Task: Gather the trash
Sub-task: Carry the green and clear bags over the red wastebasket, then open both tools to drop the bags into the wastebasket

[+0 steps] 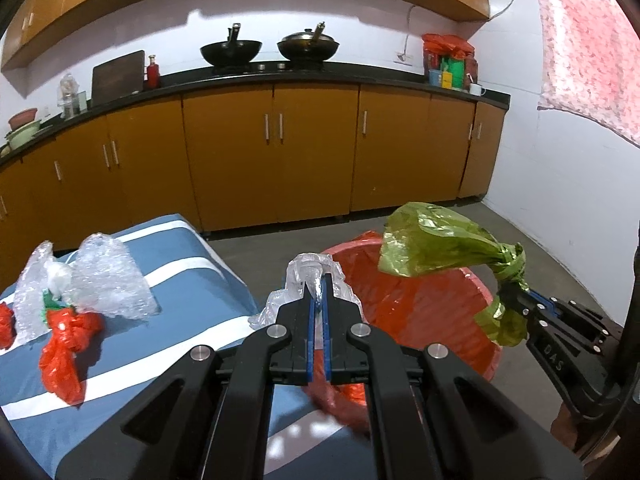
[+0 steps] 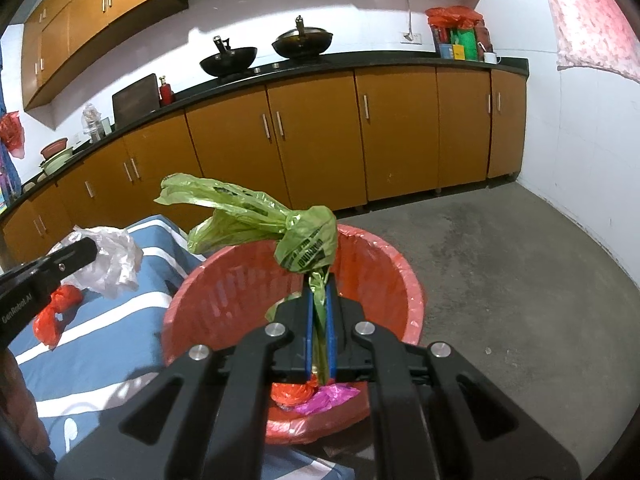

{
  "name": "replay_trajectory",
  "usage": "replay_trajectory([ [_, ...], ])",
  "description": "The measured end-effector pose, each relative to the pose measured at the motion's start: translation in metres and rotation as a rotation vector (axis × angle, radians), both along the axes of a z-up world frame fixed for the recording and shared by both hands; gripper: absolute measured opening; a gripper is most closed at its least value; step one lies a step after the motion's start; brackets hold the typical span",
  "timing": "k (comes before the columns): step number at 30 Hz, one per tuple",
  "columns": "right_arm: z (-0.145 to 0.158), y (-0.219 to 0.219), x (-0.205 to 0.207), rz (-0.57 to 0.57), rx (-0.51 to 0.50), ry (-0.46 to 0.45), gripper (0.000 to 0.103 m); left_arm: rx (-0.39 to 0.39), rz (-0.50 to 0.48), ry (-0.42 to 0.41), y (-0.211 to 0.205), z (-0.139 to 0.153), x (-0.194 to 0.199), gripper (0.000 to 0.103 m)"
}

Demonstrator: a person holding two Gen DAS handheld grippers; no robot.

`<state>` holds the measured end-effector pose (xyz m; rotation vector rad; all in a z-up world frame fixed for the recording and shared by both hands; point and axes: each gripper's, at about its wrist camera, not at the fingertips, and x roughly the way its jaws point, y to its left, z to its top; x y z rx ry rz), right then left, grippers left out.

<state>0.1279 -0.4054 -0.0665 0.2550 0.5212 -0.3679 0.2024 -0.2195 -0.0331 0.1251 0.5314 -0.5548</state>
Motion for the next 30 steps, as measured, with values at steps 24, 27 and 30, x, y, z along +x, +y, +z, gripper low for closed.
replay_trajectory([
  [24,-0.016,-0.032,0.022,0.012,0.059,-0.002,0.013,0.033,-0.077,0.048,-0.045,-0.026,0.017,0.003],
  [27,-0.018,-0.033,0.021,0.013,0.061,-0.002,0.019,0.042,-0.077,0.063,-0.046,-0.030,0.020,0.007],
  [30,-0.019,-0.033,0.020,0.013,0.059,0.002,0.022,0.043,-0.073,0.069,-0.044,-0.032,0.021,0.011],
])
